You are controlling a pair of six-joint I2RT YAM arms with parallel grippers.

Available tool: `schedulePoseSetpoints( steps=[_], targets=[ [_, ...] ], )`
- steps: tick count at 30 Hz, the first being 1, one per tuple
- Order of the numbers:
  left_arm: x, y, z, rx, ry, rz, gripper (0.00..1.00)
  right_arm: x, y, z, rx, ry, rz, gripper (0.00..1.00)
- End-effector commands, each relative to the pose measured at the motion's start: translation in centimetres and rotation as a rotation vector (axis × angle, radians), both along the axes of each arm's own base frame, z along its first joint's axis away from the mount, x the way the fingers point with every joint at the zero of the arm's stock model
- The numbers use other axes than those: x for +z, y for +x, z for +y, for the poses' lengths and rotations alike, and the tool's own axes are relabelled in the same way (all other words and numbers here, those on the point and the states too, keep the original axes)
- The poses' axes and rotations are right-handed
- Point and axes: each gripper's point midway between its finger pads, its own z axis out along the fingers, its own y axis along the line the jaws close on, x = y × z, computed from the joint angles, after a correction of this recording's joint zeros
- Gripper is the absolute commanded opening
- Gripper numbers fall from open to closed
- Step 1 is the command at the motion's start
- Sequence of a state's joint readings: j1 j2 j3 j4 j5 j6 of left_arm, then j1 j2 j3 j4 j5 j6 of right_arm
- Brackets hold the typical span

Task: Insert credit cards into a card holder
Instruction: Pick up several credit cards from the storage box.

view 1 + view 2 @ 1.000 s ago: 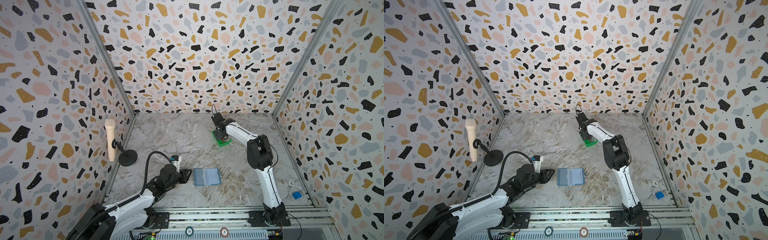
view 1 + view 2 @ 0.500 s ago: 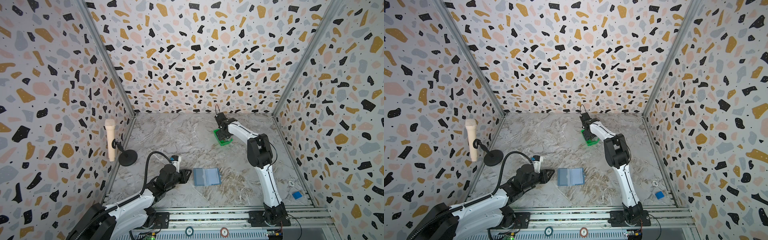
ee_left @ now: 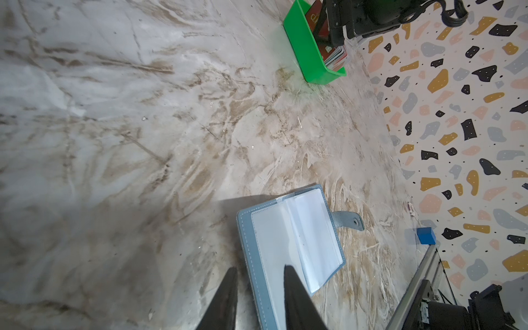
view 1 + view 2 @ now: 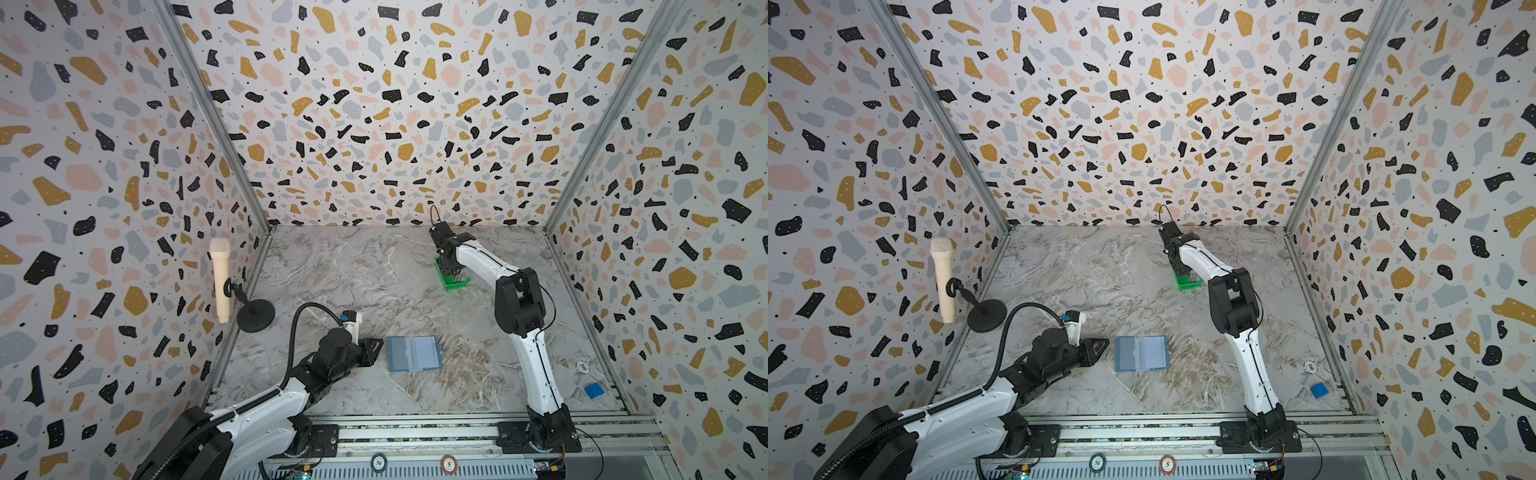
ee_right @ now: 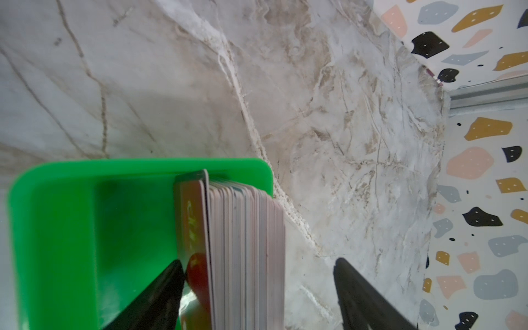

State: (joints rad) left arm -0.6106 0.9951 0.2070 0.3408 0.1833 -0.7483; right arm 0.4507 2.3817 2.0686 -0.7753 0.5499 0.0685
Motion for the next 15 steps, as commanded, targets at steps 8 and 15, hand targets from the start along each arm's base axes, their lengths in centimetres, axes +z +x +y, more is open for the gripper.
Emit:
schedulePoseSetpoints(
  steps=[8, 15],
  targets=[
    [0.4, 0.0, 0.0, -0.005, -0.025, -0.024, 0.30, 3.9, 0.1, -1.2, -0.018, 0.002, -0.040, 0.68],
    [0.3, 0.0, 0.1, -0.002, -0.023, -0.021, 0.30, 3.4, 0.0, -1.2, -0.018, -0.001, -0.030, 0.59]
  ],
)
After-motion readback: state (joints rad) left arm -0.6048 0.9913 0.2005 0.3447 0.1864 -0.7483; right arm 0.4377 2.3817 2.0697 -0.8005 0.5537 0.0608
